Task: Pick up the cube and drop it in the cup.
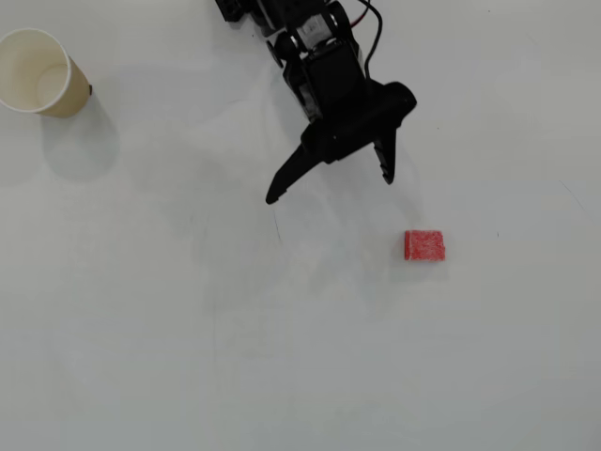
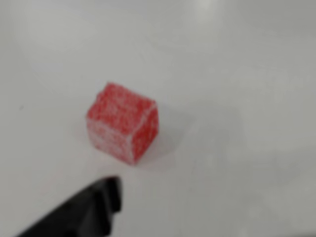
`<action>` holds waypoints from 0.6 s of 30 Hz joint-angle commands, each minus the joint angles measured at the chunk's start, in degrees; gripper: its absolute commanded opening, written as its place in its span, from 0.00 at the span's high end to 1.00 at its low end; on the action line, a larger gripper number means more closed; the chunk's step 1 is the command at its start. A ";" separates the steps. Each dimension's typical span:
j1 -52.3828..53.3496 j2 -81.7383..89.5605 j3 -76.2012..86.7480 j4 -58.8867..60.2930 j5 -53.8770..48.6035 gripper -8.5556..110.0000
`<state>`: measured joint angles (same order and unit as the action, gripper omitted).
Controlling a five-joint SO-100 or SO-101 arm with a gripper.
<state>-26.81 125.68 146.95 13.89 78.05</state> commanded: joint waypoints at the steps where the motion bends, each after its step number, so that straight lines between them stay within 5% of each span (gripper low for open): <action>1: 0.79 -3.78 -11.07 -2.02 -0.18 0.31; 18: -4.57 -24.96 -27.07 -5.71 -0.18 0.32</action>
<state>-30.59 101.07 128.85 10.90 78.05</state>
